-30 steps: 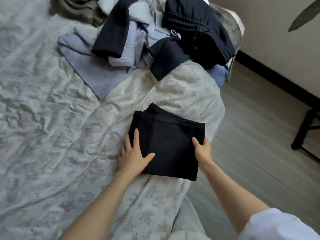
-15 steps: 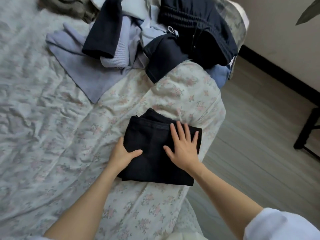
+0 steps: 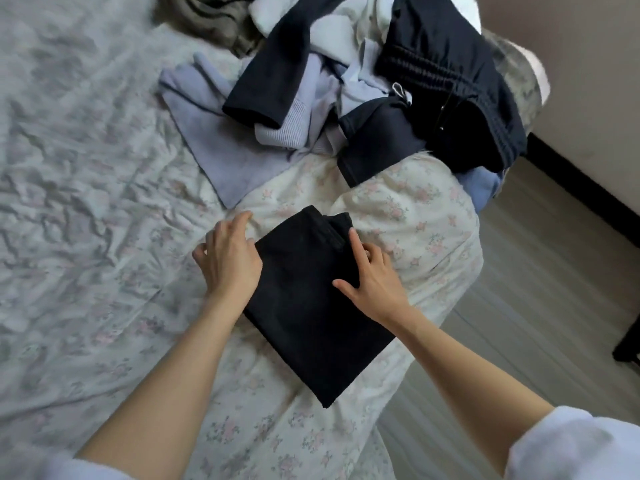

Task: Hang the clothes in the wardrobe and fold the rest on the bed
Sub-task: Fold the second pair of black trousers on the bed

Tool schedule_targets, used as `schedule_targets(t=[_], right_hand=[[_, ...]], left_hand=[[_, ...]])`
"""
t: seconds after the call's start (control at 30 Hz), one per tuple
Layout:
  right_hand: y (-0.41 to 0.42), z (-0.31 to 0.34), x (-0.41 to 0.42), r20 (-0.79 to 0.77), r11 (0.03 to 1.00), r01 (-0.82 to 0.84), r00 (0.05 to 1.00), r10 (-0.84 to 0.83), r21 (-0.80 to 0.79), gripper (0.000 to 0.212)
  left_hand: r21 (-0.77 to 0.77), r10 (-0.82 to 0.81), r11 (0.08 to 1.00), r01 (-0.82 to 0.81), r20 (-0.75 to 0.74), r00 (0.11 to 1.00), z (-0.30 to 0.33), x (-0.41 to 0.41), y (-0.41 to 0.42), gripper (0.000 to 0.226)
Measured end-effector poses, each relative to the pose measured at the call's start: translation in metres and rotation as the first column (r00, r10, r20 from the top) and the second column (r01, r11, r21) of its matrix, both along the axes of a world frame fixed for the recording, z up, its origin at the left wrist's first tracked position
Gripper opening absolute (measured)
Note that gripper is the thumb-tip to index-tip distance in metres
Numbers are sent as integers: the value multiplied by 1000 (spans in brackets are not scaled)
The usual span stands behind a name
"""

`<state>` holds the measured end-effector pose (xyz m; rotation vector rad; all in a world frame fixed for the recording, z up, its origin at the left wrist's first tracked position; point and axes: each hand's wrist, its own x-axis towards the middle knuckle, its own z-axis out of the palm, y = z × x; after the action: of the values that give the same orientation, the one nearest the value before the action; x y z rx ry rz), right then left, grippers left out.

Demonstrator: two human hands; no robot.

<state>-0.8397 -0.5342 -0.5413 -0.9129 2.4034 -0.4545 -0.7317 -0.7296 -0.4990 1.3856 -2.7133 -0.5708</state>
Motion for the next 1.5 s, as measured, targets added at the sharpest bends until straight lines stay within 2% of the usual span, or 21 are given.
schedule_targets(t=[0.07, 0.13, 0.23, 0.33, 0.43, 0.53, 0.67, 0.83, 1.1, 1.2, 1.37, 1.5], right_hand=[[2, -2, 13, -72, 996, 91, 993, -89, 21, 86], [6, -1, 31, -140, 985, 172, 976, -168, 15, 81], [11, -2, 49, -222, 987, 156, 965, -142, 48, 78], [10, -3, 45, -249, 989, 117, 964, -92, 90, 79], [8, -3, 39, -240, 993, 63, 970, -38, 100, 81], [8, -2, 33, -179, 991, 72, 982, -51, 113, 83], [6, -4, 28, -81, 992, 100, 992, -94, 74, 83], [11, -1, 20, -11, 987, 96, 995, -98, -129, 71], [4, 31, 39, 67, 964, 117, 992, -104, -239, 57], [-2, 48, 50, 47, 954, 92, 996, -82, -285, 51], [-13, 69, 62, 8, 919, 49, 999, -50, -392, 44], [-14, 63, 64, 3, 925, 15, 1000, -15, -381, 46]], left_hand=[[24, 140, 990, -139, -34, 990, -4, 8, 19, 55], [60, 226, 972, -225, 1, 974, -9, 23, 50, 66], [181, 308, 929, -323, 108, 945, -18, 47, 97, 80], [261, 298, 902, -345, 202, 933, -29, 57, 121, 84], [336, 336, 862, -380, 183, 924, -33, 52, 129, 80], [388, 372, 831, -398, 143, 917, -36, 47, 131, 81], [449, 408, 812, -372, 19, 913, -42, 47, 133, 81], [415, 454, 829, -374, -109, 884, -44, 47, 136, 72], [279, 445, 886, -369, -292, 846, -15, 44, 126, 54], [253, 440, 894, -371, -330, 835, 6, 46, 117, 48], [121, 353, 934, -336, -461, 814, 39, 54, 104, 45], [258, 490, 871, -417, -435, 755, 29, 68, 104, 56]])
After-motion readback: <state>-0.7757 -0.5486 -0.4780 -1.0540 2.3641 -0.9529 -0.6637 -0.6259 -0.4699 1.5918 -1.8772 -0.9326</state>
